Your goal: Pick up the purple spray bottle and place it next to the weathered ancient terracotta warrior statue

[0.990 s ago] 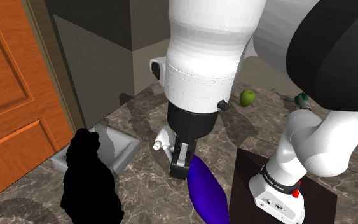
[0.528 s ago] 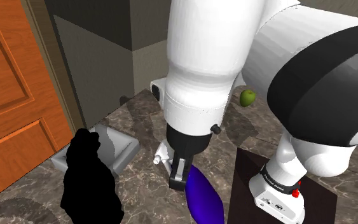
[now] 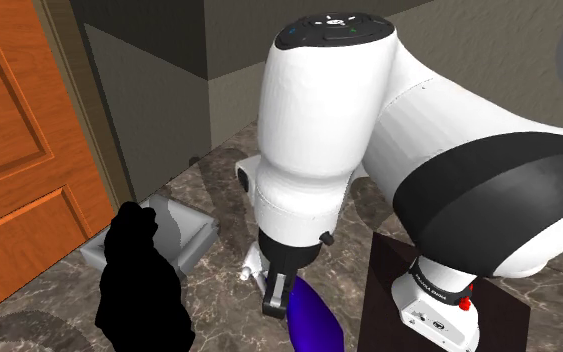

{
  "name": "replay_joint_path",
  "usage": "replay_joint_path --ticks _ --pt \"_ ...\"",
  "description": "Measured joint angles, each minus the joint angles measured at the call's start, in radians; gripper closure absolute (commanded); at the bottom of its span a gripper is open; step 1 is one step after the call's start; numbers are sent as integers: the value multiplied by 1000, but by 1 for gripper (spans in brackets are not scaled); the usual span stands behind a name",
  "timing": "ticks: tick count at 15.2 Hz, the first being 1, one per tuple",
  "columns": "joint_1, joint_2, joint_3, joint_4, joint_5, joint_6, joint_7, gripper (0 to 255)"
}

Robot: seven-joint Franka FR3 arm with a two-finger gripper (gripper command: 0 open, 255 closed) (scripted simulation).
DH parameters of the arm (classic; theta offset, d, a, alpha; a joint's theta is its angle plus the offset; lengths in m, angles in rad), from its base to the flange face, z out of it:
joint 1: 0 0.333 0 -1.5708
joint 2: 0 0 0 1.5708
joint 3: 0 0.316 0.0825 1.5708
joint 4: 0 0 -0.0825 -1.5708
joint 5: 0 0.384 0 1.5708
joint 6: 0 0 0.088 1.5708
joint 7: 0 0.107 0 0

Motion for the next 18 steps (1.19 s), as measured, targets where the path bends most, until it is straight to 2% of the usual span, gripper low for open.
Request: replay_joint_path --ticks 6,9,18 --pt "-2 26 16 -54 -8 79 13 255" --pt "-6 42 21 -75 -17 147 20 255" --pt "-16 123 54 -149 -55 256 61 255"
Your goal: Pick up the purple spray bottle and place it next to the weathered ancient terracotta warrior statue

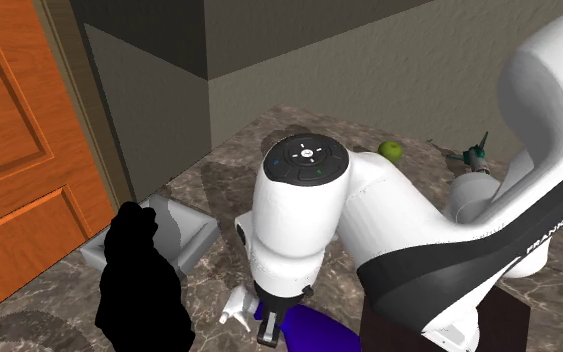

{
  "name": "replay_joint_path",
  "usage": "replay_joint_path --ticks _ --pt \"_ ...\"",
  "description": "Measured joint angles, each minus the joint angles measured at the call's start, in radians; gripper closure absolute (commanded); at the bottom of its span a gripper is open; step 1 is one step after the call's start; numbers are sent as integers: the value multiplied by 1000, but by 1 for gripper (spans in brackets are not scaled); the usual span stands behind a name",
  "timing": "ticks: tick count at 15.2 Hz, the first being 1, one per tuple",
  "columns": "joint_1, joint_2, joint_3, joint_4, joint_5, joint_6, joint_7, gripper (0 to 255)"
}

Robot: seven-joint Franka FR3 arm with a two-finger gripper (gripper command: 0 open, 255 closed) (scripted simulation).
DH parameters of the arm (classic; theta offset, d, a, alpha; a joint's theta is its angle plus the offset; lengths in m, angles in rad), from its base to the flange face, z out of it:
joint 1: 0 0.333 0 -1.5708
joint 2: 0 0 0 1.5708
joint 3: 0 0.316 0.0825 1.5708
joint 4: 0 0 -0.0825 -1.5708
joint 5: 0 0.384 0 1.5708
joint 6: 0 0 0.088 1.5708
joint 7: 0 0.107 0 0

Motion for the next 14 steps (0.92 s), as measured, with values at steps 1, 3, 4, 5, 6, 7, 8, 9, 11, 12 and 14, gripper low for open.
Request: replay_joint_path --ticks 1,3,4,5,6,7,8,9,11,12,14 --pt "-2 11 3 -7 -7 16 5 255" --pt "-6 34 10 -18 -22 46 19 255" --pt "-8 45 14 -25 -30 62 27 255" --pt "-9 49 16 -28 -33 68 30 255" --pt "-9 51 16 -30 -35 72 31 255" --pt "-9 53 17 -30 -36 73 33 255" --pt "-9 53 17 -30 -36 74 33 255" --pt "-9 53 17 -30 -36 74 33 255" --pt "-9 54 17 -30 -36 75 33 0" --pt "-9 54 17 -30 -36 75 33 0" --pt "-9 54 17 -30 -36 75 33 0"
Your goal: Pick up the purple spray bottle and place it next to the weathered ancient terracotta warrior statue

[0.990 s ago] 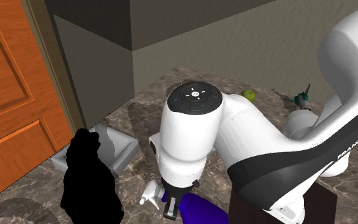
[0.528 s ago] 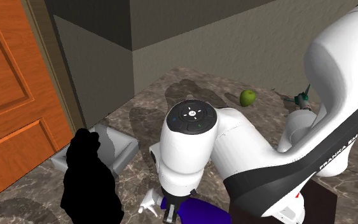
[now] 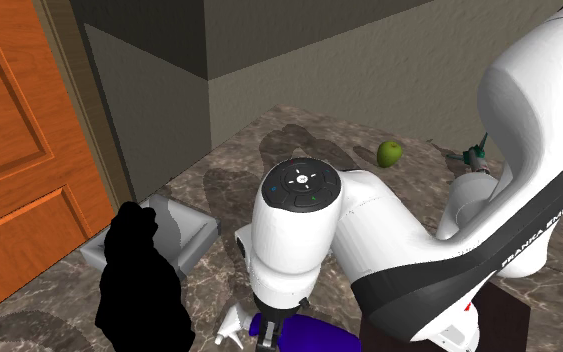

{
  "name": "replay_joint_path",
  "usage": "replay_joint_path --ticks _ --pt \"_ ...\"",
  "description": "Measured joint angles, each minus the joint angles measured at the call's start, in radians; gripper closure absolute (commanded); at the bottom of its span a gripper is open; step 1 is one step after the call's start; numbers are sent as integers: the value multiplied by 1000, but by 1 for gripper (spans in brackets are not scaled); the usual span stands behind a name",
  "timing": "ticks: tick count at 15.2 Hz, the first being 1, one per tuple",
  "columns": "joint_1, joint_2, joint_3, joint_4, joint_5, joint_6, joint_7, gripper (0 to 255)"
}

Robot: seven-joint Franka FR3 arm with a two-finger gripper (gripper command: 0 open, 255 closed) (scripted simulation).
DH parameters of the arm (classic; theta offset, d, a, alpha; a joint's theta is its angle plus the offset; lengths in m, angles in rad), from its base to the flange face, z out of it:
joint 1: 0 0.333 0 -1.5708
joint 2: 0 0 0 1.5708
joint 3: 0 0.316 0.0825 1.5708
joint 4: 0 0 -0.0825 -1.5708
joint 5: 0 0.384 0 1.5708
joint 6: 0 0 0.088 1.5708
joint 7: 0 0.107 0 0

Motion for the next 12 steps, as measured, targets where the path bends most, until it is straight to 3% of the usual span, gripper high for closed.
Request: replay_joint_path --ticks 3,8,12 --pt "0 0 0 0 0 0 0 0" --pt "12 -75 -22 55 48 -116 -42 0" --pt "16 -87 -24 66 57 -138 -45 0"
